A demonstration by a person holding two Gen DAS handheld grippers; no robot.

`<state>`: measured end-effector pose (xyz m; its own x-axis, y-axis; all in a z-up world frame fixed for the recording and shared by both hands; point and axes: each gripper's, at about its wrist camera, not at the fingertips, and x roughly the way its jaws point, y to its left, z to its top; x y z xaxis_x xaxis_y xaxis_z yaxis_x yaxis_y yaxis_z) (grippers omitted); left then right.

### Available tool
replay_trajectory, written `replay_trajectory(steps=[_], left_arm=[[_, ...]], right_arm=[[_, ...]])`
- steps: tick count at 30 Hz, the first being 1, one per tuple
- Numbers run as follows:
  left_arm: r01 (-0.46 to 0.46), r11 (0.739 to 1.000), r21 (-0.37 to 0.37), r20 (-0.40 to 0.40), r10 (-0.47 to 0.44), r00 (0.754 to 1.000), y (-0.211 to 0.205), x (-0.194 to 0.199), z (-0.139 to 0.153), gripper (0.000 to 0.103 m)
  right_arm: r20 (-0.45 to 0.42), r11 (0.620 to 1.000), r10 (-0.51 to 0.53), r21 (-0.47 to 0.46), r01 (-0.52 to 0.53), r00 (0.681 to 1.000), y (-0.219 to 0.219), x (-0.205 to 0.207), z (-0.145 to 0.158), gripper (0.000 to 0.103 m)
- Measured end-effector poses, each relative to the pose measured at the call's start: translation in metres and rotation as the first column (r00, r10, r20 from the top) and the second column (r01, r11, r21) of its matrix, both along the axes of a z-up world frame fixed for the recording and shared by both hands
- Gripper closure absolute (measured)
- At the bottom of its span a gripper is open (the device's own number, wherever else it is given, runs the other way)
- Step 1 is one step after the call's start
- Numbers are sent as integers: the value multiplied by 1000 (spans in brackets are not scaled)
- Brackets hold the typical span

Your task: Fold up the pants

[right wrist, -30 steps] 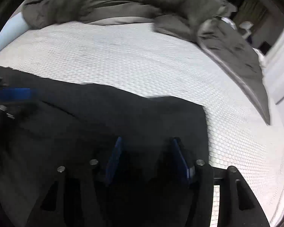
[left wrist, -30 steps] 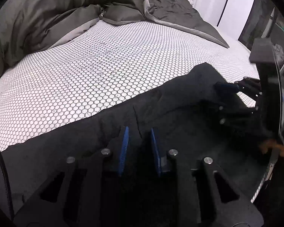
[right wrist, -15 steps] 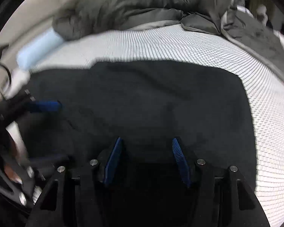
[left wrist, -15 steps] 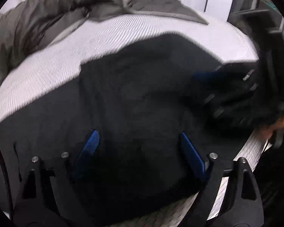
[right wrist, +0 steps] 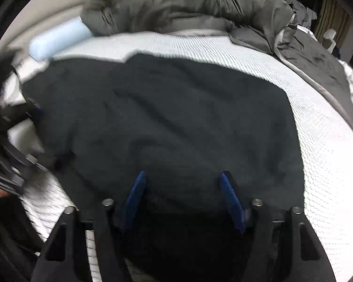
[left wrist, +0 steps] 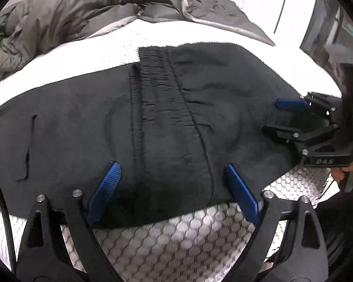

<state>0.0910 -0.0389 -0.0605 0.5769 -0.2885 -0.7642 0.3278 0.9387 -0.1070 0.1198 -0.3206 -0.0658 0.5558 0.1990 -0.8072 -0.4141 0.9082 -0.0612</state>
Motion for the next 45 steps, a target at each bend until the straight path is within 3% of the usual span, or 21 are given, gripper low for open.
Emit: replay_trajectory(steps=[3,4,8,11,13,16,19,20,22,23,25,27,30,31,35,37,39,41,42,43,45], left_arm=[[-65,993,-95,-4,65,998,30,-17,13,13],[-135,982,-131,-2,136,991,49,-25,20,13],[-367,914,-172,31,377,925,115,-53,35,8],[-552,805,-218,-21,562,827,169,-54,31,2],[-629,707,-323,-118,629,768,204,-52,22,2],[-655,592,-470,-246,625,741,240,-36,4,3],[-676,535,-507,-301,625,720,259,-17,-6,10],[-682,534,-500,-285,642,712,261,-13,-5,19],[-706,566,-425,-245,679,692,260,3,-1,79],[-721,581,-377,-227,697,680,258,9,1,91],[-715,602,-356,-163,713,682,253,9,10,98],[-686,656,-314,-55,709,703,238,4,35,99],[-581,756,-301,74,626,776,193,0,81,99],[-513,801,-308,112,566,817,168,0,101,99],[-272,923,-272,236,338,911,67,7,152,99],[-128,950,-285,244,201,949,16,14,166,99],[4,955,-295,204,59,977,-34,19,168,96],[111,941,-320,132,-71,989,-67,28,162,73],[156,926,-345,92,-132,987,-81,33,156,53],[186,908,-376,60,-176,983,-89,32,148,42],[195,898,-395,51,-191,980,-88,26,140,37]], right_arm=[[-2,999,-43,9,43,999,-19,-2,5,28],[8,998,-57,14,57,998,-24,-5,8,27],[25,991,-97,94,94,995,-39,-21,22,26],[72,978,-143,162,130,987,-55,-32,35,19],[90,966,-182,200,161,979,-66,-35,41,18],[121,951,-228,242,194,966,-82,-35,46,18],[139,946,-234,262,192,962,-84,-32,52,18],[142,946,-232,262,189,962,-84,-32,52,17],[141,949,-224,259,183,964,-86,-35,53,17],[140,950,-221,255,181,965,-85,-34,52,17],[140,952,-217,250,178,966,-84,-34,51,17],[140,953,-217,247,178,966,-84,-34,51,17],[147,951,-220,253,179,964,-85,-34,53,17],[149,949,-223,259,179,963,-86,-33,54,17],[155,949,-231,253,187,961,-87,-31,54,17],[157,950,-238,244,196,959,-89,-31,53,17],[155,947,-257,235,218,954,-94,-29,52,17],[139,938,-294,233,257,946,-105,-24,49,17],[132,933,-312,228,278,941,-109,-22,47,17],[120,927,-341,210,312,932,-116,-18,45,17],[98,917,-378,178,358,921,-126,-14,40,17]])
